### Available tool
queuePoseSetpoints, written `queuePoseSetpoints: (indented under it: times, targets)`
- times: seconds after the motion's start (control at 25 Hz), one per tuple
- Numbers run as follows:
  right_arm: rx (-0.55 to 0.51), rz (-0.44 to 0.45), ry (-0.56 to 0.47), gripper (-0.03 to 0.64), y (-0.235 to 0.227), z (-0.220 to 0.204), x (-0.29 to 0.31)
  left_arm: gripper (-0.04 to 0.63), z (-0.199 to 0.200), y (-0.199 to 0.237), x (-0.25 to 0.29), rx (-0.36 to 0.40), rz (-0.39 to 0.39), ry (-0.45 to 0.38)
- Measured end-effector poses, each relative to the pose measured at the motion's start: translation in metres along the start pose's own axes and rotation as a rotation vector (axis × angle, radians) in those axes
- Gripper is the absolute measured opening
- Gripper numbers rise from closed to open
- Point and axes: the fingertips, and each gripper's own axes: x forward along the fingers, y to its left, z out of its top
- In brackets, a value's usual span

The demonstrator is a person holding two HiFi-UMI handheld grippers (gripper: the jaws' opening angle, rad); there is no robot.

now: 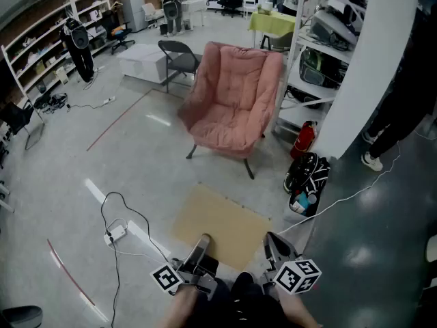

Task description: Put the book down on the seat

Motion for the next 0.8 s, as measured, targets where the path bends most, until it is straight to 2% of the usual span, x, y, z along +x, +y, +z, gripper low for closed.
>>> queuePoseSetpoints:
  times: [0.2,0.36,0.6,0.8]
  targets:
    - [0.026,0.022,0.002,0.012,-0.020,-0.004,-0.015,0.225,-0.031,0.010,0.008,-0.006,0.001,-0.017]
    - [0.025,0.042,0.025,0.012,-0.030,0.000,-0.023,0.225,-0.045,0.009,0.018,0.019,0.010,-0.026]
    - [-0.036,0.093,0.014,0.012,-0.034,0.004,-0.028,0.225,-0.058,0.016,0.022,0.014,0.019,-0.062]
    - [-0.065,0.035,0.033,0.012,-0.044,0.001,-0.027,0.225,-0.054,0.018,0.017,0.022,0.049,-0.102]
